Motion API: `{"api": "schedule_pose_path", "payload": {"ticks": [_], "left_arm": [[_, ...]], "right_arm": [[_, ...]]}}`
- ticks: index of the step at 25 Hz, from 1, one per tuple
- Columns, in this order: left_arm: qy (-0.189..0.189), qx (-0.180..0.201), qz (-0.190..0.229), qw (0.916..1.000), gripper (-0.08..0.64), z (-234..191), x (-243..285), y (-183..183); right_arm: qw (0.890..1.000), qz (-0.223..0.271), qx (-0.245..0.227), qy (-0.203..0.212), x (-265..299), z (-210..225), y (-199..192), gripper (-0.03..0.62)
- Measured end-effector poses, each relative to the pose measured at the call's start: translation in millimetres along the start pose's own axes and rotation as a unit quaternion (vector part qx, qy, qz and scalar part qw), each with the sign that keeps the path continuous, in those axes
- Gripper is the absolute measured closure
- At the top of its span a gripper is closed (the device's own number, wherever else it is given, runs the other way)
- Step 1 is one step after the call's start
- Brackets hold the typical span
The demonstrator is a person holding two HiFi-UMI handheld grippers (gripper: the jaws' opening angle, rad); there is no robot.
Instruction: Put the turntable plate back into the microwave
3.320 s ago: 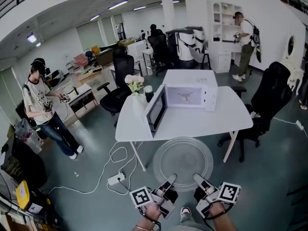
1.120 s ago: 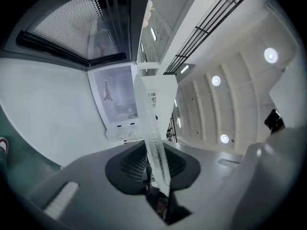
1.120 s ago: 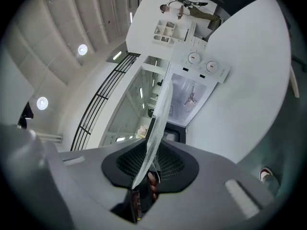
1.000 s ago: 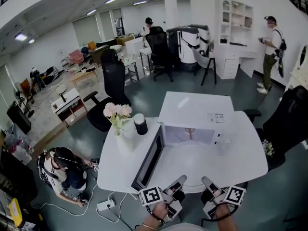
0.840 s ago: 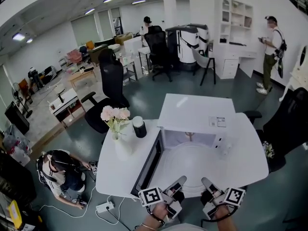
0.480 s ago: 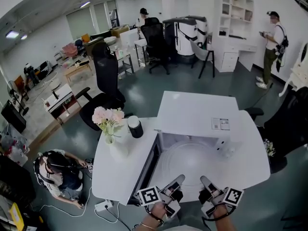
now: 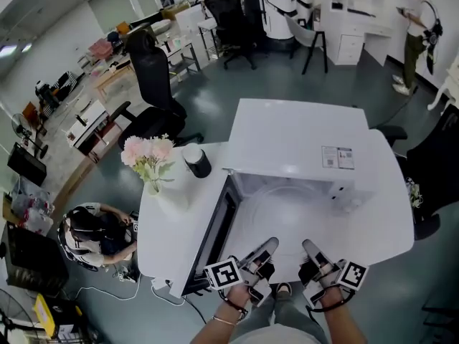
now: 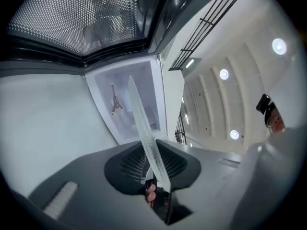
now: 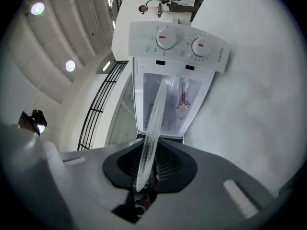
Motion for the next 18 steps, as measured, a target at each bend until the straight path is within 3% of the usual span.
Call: {"api": "schedule_pose_path", "payload": {"ticks": [4,18], "left_arm": [[0.014,-0.004,0.001,0.9999,0.497,-10.0,5.6,-2.8],[0.032,0.036,-0.006,0.9988,0.477,-39.3,22.8,0.2]], "right_arm": [[1.000,-0.001,0.019,0.004,4.7,10.7,6.2,0.543],[0.999,0.008,0.037,0.026,24.5,41.1,18.4,0.551]]}}
Point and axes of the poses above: the fingertips, and each gripper's own axes: x forward along the fingers, z to its right, y out of its top, the point moved 10 cm from there along -x, backward along the fingers, and after that the axes turned 8 degrees about x, right-handed, at the moved point
